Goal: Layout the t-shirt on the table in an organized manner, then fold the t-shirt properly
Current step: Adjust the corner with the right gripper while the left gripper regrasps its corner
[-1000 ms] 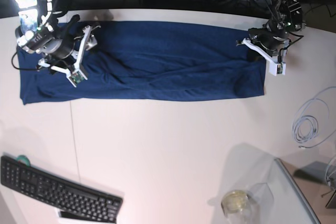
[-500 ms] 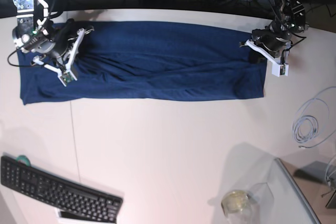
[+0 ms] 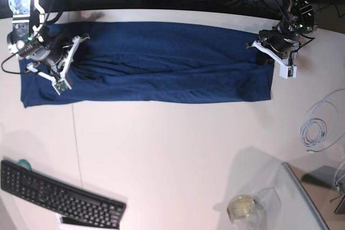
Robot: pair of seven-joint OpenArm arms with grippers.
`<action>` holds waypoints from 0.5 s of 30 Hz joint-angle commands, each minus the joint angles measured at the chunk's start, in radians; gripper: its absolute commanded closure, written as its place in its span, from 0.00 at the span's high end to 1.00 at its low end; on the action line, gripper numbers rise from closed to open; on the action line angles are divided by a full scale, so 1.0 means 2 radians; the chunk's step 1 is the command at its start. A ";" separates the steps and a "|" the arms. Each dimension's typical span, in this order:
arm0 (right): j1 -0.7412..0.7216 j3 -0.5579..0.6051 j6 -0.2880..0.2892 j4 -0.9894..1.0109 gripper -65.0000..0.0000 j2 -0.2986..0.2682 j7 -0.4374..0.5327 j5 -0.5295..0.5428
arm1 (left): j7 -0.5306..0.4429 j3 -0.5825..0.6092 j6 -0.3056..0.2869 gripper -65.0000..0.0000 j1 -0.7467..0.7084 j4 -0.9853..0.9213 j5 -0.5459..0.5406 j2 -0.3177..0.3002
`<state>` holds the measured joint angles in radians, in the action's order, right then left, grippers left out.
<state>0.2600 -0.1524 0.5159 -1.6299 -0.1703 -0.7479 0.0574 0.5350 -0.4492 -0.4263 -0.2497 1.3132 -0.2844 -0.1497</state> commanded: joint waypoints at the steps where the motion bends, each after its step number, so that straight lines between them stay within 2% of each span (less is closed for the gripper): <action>1: -0.011 -0.001 -0.001 -0.010 0.00 -0.006 0.006 -0.016 | 0.007 -0.002 0.005 0.00 -0.001 0.004 0.008 -0.005; 5: -0.028 0.000 0.003 0.003 0.00 -0.002 0.006 -0.076 | 0.007 -0.002 0.005 0.00 -0.001 0.004 0.008 -0.005; 10: -0.036 0.001 0.003 0.018 0.00 -0.001 0.000 -0.076 | 0.007 -0.002 0.005 0.00 -0.001 0.007 0.008 -0.005; 15: -0.037 -0.002 0.003 0.010 0.00 -0.001 -0.060 -0.076 | 0.007 -0.002 0.005 0.00 -0.001 0.007 0.008 -0.005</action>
<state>0.1967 -0.1490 0.5224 -1.5852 -0.1619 -0.8814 -0.0914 0.5362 -0.4492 -0.4263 -0.2501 1.3159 -0.2844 -0.1497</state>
